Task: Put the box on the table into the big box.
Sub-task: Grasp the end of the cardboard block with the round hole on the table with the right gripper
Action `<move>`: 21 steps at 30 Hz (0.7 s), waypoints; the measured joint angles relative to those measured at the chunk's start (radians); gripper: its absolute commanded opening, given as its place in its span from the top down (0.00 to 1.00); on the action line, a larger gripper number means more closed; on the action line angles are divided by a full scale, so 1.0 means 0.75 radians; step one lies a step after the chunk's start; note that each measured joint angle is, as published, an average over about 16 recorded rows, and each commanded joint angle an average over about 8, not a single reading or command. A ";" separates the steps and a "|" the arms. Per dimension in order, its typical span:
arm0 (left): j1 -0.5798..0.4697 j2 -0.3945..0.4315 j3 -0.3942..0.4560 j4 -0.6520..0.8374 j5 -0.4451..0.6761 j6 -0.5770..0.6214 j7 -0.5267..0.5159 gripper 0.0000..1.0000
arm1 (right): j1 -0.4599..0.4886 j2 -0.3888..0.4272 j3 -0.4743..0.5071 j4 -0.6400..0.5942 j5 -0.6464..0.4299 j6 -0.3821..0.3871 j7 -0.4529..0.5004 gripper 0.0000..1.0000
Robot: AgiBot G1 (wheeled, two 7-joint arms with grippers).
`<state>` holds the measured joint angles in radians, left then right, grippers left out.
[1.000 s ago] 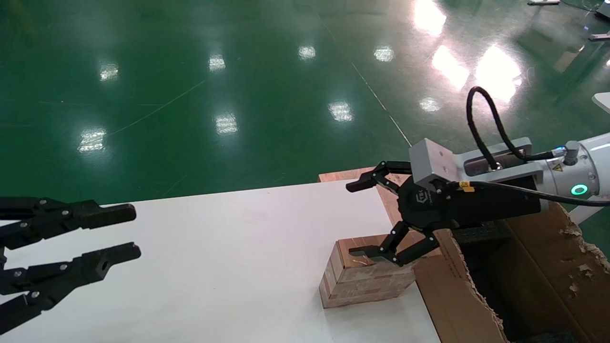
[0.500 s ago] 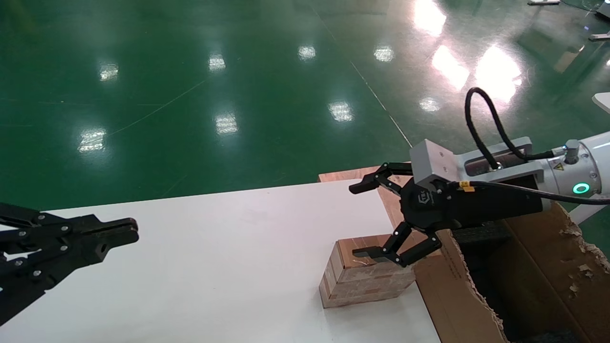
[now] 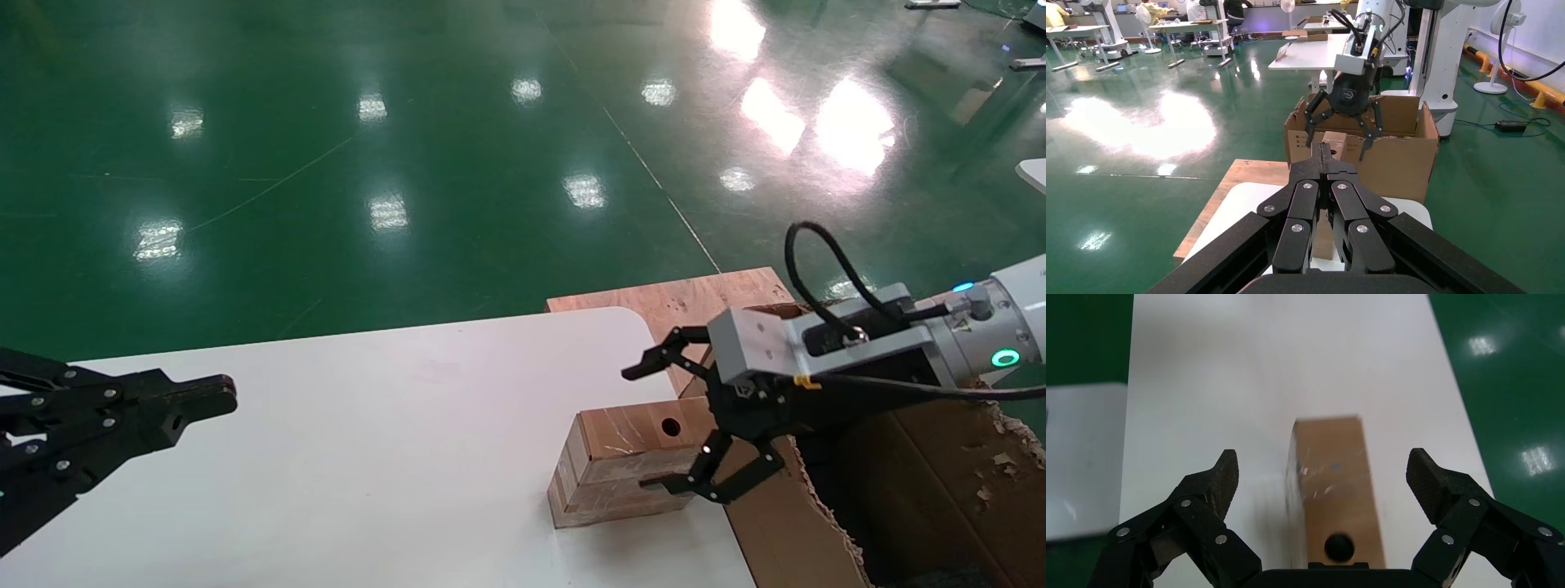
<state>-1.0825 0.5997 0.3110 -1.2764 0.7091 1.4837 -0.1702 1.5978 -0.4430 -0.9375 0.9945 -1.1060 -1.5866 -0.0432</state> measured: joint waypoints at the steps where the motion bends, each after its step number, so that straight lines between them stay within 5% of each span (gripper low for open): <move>1: 0.000 0.000 0.000 0.000 0.000 0.000 0.000 1.00 | 0.008 0.002 -0.014 -0.006 -0.006 -0.001 -0.012 0.00; 21: 0.000 0.000 0.001 0.000 -0.001 0.000 0.001 1.00 | 0.171 -0.062 -0.283 -0.210 -0.043 -0.003 -0.245 0.00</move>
<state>-1.0827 0.5994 0.3118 -1.2764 0.7086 1.4834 -0.1698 1.7258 -0.4893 -1.1501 0.8373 -1.1383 -1.5890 -0.2272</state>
